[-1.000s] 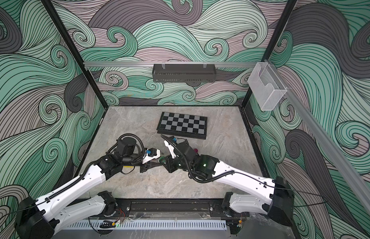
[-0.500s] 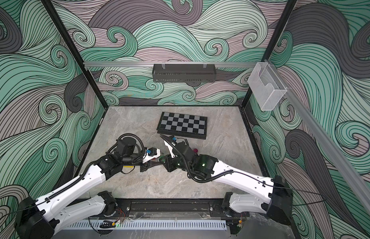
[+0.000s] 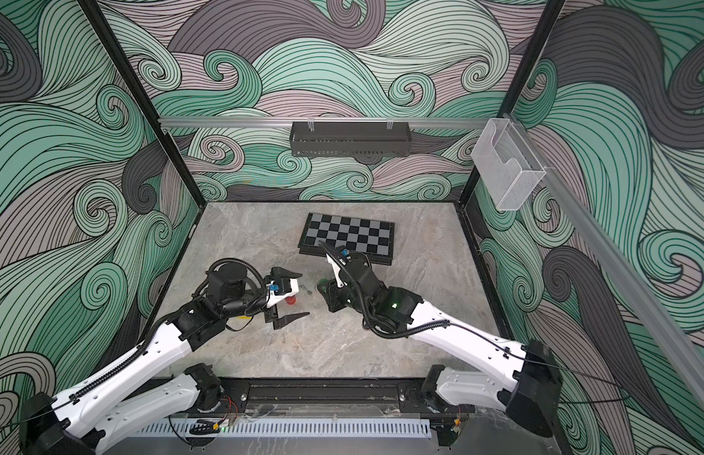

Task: Close the paint jar lid
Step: Place the paint jar at the center of the board.

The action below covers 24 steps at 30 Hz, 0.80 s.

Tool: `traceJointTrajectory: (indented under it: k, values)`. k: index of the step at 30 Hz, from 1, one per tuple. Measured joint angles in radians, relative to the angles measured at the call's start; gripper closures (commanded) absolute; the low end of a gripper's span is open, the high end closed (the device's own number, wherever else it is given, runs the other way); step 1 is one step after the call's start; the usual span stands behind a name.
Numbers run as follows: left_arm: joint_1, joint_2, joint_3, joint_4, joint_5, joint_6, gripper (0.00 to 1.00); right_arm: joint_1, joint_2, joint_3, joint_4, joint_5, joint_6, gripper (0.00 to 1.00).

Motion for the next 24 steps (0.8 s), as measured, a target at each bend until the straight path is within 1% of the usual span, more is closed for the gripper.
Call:
traceJointTrajectory:
  k: [3,8,12,15,18,24]
  values:
    - [0.000,-0.034,-0.021,0.037,-0.067,-0.010,0.01,-0.023,0.030,-0.005,0.006,0.006,-0.014,1.00]
    - [0.000,-0.101,-0.047,0.103,-0.225,-0.045,0.01,-0.029,0.149,-0.006,0.017,0.003,-0.025,1.00]
    - [0.000,-0.151,-0.091,0.176,-0.396,-0.075,0.01,-0.026,0.265,-0.006,0.032,0.003,-0.024,1.00]
    - [0.000,-0.162,-0.105,0.210,-0.530,-0.109,0.01,-0.013,0.335,-0.006,0.047,0.013,-0.025,1.00]
    - [0.002,-0.161,-0.105,0.227,-0.634,-0.136,0.01,0.015,0.406,0.000,0.066,0.037,-0.035,1.00]
    - [0.019,-0.158,-0.105,0.230,-0.735,-0.181,0.01,0.056,0.521,0.040,0.090,0.072,-0.050,1.00]
